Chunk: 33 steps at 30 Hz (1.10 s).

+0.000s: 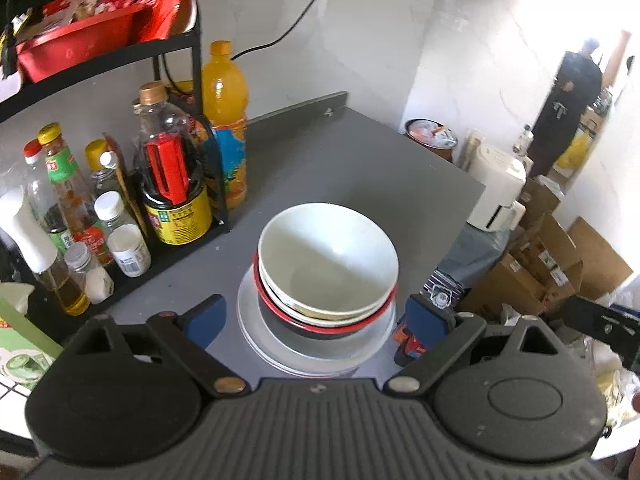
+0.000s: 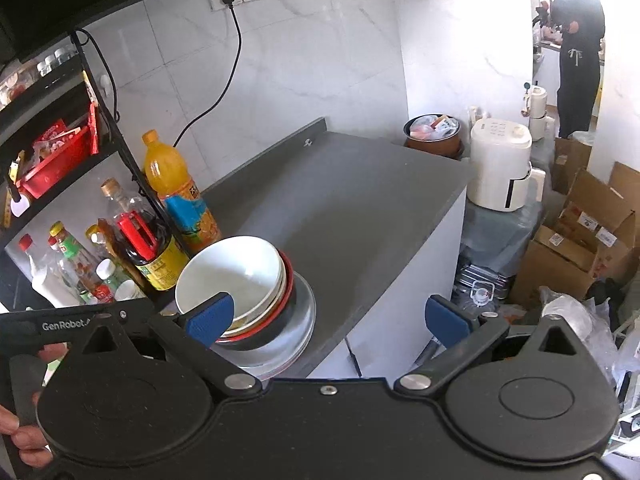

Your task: Organize plates and bowls

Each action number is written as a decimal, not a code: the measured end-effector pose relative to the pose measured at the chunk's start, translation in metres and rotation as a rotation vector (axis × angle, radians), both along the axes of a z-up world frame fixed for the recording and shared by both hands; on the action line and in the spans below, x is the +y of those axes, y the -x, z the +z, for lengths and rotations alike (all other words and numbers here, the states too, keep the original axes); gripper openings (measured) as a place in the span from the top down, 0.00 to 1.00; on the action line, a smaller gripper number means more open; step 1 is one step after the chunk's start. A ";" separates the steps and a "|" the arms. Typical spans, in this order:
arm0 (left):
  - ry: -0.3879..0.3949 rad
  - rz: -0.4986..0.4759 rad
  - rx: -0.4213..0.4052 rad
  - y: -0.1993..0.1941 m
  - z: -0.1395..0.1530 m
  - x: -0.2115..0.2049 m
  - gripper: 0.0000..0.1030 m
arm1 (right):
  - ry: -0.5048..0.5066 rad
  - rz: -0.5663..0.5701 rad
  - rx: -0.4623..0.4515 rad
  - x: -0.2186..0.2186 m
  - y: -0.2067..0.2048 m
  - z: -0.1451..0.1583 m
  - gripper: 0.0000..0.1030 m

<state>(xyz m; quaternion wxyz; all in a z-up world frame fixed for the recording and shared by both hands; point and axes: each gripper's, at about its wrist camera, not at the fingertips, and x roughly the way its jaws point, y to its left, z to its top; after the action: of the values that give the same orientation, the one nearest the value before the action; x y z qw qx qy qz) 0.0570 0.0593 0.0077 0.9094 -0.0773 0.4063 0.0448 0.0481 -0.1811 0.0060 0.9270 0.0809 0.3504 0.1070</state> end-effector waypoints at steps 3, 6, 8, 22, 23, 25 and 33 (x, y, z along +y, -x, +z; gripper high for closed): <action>-0.010 -0.019 -0.004 0.007 0.002 -0.004 0.07 | 0.008 -0.002 -0.005 -0.002 0.005 0.002 0.00; -0.012 -0.020 -0.013 0.013 0.004 -0.004 0.05 | 0.002 0.016 -0.011 -0.002 0.007 0.004 0.00; -0.017 -0.019 -0.016 0.017 0.004 -0.002 0.04 | 0.008 0.020 -0.015 -0.001 0.008 0.006 0.00; -0.039 -0.024 -0.026 0.037 0.005 0.011 0.02 | 0.004 0.008 0.021 0.002 0.022 -0.004 0.00; -0.040 -0.024 -0.025 0.038 0.004 0.012 0.01 | 0.008 0.006 0.025 0.001 0.024 -0.006 0.00; -0.041 -0.025 -0.021 0.041 0.003 0.013 0.01 | 0.014 -0.003 0.034 0.001 0.030 -0.009 0.00; -0.084 -0.045 -0.002 0.056 -0.005 0.011 0.01 | 0.000 -0.013 0.060 -0.001 0.045 -0.020 0.00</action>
<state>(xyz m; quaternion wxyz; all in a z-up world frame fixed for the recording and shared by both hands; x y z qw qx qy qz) 0.0005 0.0701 0.0029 0.9129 -0.0302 0.4049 0.0414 0.0036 -0.1823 -0.0136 0.9167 0.0865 0.3774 0.0984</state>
